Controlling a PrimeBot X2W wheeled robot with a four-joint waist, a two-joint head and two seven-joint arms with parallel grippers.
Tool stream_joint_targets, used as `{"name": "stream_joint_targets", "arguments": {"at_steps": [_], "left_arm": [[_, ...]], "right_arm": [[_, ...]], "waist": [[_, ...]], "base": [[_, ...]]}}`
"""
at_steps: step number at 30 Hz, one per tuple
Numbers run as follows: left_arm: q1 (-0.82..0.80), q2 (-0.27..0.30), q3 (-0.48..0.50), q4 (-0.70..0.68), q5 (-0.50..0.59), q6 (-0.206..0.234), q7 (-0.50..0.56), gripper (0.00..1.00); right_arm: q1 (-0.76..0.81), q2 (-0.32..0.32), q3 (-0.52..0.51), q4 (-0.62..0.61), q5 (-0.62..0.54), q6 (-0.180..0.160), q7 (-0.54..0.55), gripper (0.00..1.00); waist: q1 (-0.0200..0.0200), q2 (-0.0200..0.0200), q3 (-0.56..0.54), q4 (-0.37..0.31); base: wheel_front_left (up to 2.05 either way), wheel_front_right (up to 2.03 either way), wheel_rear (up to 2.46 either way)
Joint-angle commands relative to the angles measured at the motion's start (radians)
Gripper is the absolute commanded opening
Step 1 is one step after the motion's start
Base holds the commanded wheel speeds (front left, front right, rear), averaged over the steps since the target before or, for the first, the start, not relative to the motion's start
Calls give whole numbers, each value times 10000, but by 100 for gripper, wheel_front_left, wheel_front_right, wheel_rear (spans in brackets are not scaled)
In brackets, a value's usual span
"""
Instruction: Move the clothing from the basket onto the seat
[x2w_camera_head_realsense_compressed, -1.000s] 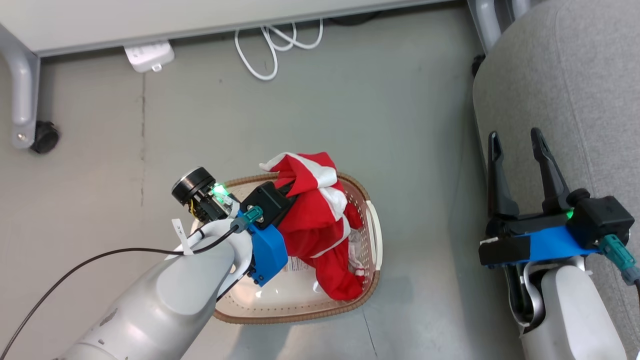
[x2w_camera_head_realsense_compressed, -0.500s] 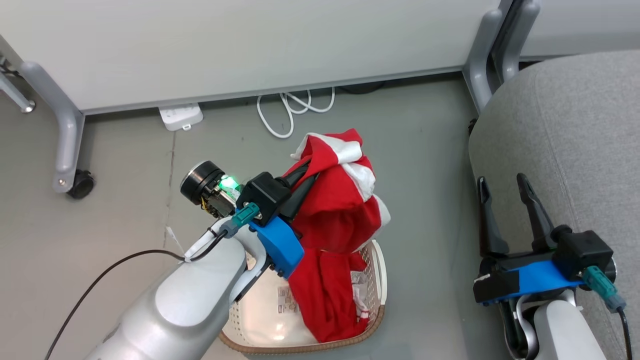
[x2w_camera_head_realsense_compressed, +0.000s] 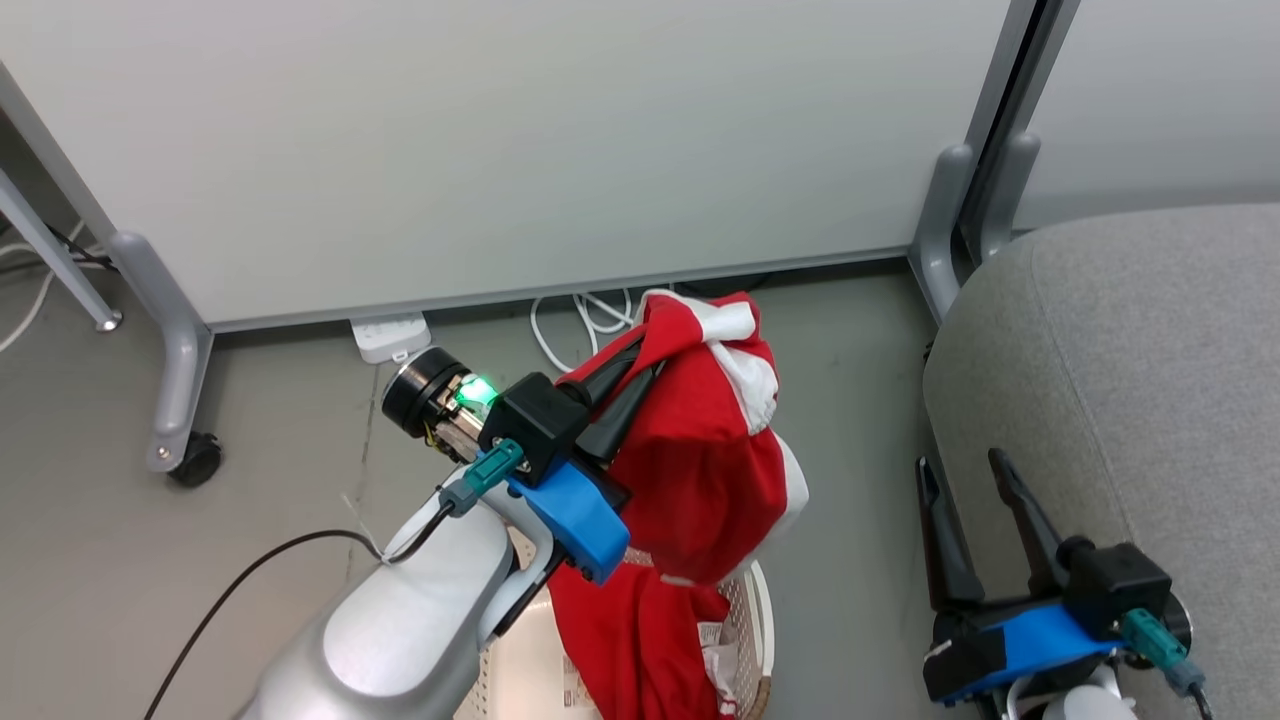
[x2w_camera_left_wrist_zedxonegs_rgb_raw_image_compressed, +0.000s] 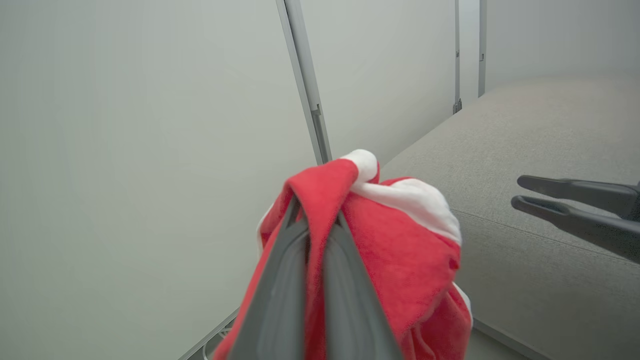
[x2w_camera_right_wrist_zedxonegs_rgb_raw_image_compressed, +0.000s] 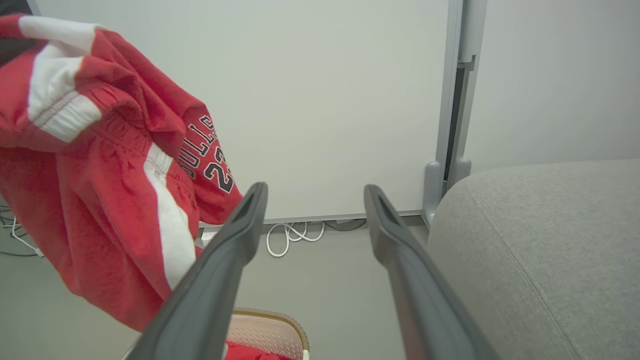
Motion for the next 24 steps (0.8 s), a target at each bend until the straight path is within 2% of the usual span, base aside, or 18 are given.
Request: {"name": "stream_joint_targets", "arguments": {"at_steps": [1, 13, 24], "left_arm": [[218, 4, 79, -63, 56, -47, -32, 0], [660, -97, 283, -143, 150, -165, -34, 0], [658, -173, 380, -54, 275, -268, -34, 0]], "right_arm": [[225, -6, 69, 47, 88, -10, -10, 100], [695, -4, 687, 120, 28, -10, -10, 100], [23, -479, 2540, 190, 157, -10, -12, 100]], "waist": [[1, 0, -272, 28], [1, 0, -769, 249], [1, 0, -719, 365]], "base": [[0, 0, 0], [0, 0, 0], [0, 0, 0]]}}
